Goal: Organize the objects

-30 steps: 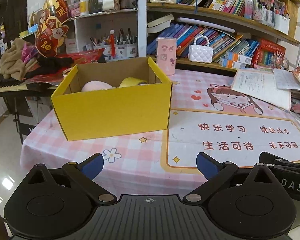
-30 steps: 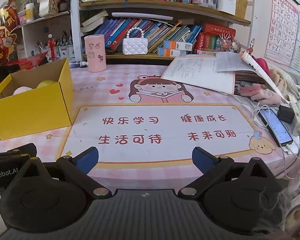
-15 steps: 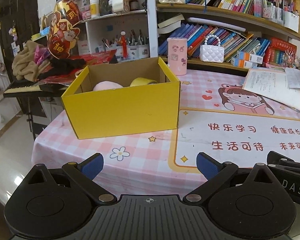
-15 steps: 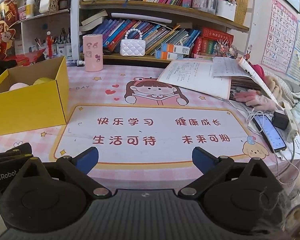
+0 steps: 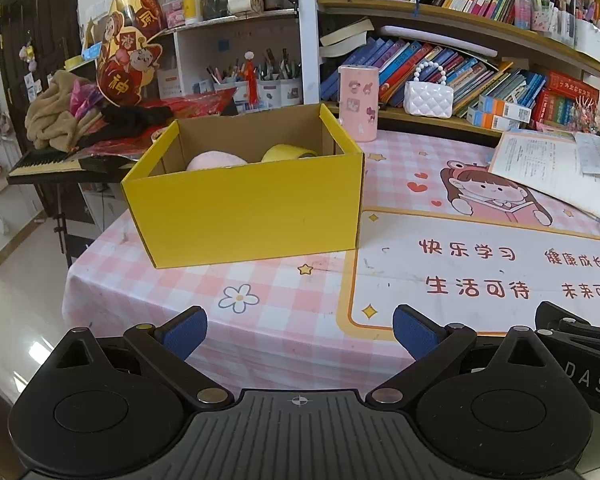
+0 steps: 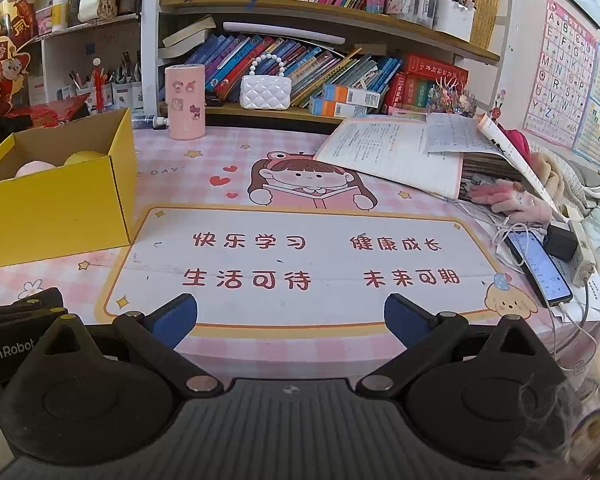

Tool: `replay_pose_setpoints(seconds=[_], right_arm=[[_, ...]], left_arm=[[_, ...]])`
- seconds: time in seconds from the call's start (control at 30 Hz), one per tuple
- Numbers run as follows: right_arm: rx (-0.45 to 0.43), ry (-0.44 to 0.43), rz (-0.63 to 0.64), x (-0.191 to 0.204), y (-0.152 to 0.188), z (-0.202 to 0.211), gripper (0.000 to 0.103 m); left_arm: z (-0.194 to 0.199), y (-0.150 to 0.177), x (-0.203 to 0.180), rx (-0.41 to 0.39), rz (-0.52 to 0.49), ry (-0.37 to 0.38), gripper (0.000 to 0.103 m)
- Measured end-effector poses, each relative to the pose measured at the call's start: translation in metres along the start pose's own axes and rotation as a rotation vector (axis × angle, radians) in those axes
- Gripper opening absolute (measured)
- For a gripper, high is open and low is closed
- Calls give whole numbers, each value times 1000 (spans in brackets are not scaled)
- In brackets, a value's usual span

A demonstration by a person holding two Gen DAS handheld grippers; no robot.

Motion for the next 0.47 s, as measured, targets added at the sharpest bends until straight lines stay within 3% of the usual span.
replay_pose_setpoints(seconds=[0.47], right_arm=[[19,8,11,2,1,-3,101]], left_arm=[[-3,2,2,8,8,-2,101]])
Point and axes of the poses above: each gripper's, at about its wrist camera, not at the fingertips, and z roughly against the way its jaws point, x to its left, y to its underside, the point moved 2 cm from there along -z, roughly the way its jaws point, and after that the axes turned 4 degrees about -z, right-handed, at the moved point
